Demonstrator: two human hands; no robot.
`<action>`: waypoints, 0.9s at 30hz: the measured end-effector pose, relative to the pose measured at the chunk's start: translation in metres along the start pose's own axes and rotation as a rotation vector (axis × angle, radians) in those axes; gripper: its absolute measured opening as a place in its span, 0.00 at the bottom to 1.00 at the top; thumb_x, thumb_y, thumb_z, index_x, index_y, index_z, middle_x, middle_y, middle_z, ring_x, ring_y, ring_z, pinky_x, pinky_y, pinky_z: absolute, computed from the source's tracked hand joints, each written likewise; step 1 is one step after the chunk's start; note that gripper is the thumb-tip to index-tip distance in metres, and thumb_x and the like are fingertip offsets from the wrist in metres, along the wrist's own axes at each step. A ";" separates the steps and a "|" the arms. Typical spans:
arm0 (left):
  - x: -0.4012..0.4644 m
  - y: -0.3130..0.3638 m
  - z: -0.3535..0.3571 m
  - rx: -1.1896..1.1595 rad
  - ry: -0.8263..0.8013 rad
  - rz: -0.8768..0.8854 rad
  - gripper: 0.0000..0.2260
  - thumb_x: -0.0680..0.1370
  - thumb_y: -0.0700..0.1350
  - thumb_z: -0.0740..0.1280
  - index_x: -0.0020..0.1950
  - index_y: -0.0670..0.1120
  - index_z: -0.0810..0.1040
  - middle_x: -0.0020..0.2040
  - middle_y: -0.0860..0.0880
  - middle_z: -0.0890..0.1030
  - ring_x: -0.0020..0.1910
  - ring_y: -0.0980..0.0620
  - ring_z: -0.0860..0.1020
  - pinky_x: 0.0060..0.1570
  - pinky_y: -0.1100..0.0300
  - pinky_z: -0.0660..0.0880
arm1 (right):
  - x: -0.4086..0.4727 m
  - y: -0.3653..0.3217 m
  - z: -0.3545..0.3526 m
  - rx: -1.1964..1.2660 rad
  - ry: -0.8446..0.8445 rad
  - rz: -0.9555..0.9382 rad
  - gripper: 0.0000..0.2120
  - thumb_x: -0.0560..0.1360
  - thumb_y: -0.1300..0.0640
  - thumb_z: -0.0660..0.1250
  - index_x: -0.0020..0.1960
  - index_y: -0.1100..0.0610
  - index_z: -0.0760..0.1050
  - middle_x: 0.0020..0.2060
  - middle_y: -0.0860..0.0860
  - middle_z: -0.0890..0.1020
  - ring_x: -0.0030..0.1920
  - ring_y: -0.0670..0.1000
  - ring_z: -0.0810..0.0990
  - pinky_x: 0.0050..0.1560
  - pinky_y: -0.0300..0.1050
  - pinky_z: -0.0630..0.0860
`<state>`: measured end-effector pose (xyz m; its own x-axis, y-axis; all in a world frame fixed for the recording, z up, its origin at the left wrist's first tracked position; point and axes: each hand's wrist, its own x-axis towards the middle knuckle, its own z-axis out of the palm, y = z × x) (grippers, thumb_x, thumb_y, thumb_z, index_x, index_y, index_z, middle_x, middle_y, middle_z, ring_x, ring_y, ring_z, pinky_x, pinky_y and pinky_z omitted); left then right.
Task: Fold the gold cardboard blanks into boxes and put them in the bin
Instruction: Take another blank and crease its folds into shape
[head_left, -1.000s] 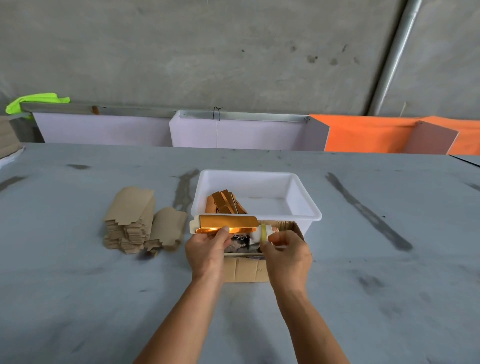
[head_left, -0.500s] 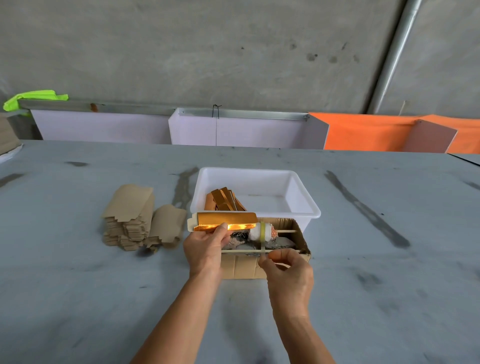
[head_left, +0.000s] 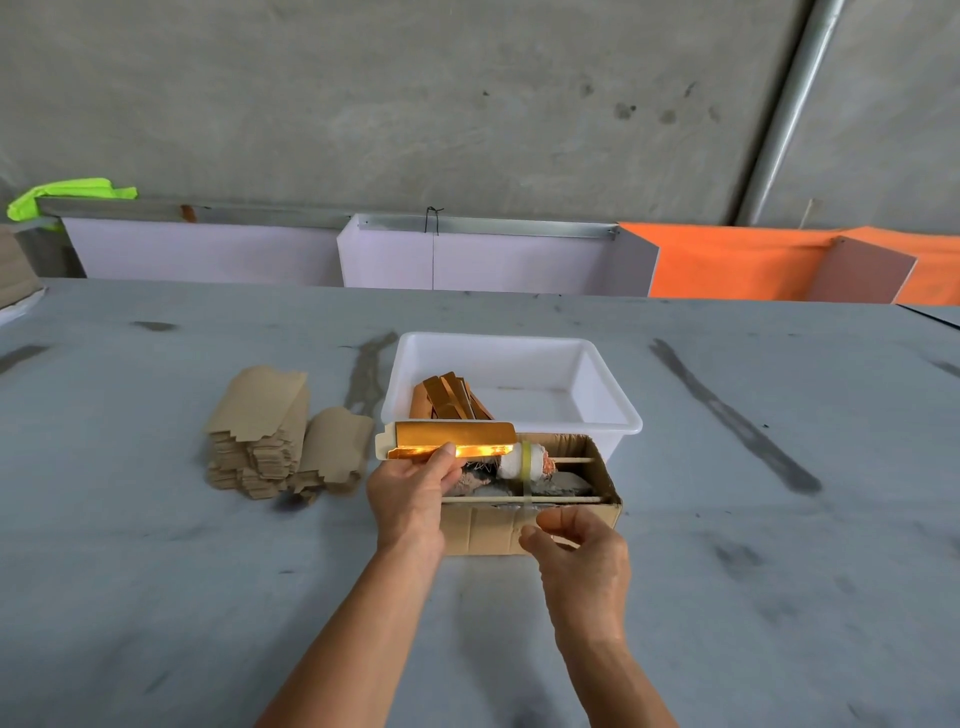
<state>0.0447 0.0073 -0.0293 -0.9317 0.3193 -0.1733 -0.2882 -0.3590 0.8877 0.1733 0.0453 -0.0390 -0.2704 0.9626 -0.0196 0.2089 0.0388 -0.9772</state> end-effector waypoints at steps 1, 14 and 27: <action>0.000 0.000 0.000 -0.003 -0.005 -0.001 0.05 0.72 0.33 0.71 0.44 0.42 0.79 0.42 0.43 0.83 0.39 0.48 0.83 0.35 0.65 0.80 | 0.001 0.001 0.000 -0.009 -0.006 0.001 0.10 0.69 0.65 0.74 0.36 0.52 0.77 0.35 0.47 0.81 0.38 0.46 0.80 0.41 0.45 0.78; 0.004 -0.001 -0.002 0.012 -0.026 -0.013 0.05 0.72 0.33 0.71 0.46 0.40 0.79 0.45 0.40 0.83 0.39 0.48 0.83 0.35 0.64 0.80 | 0.006 0.012 0.001 -0.090 -0.035 -0.094 0.13 0.71 0.69 0.70 0.36 0.53 0.79 0.32 0.48 0.82 0.37 0.47 0.81 0.36 0.31 0.72; -0.011 0.011 -0.008 -0.015 -0.161 0.033 0.03 0.72 0.34 0.71 0.45 0.37 0.80 0.37 0.42 0.84 0.35 0.48 0.83 0.36 0.61 0.80 | -0.009 -0.025 -0.009 0.456 -0.243 -0.171 0.08 0.67 0.73 0.72 0.37 0.61 0.80 0.30 0.54 0.83 0.31 0.46 0.81 0.33 0.31 0.74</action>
<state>0.0504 -0.0073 -0.0206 -0.8934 0.4434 -0.0723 -0.2625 -0.3847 0.8849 0.1784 0.0384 -0.0124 -0.4853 0.8609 0.1525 -0.2720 0.0172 -0.9622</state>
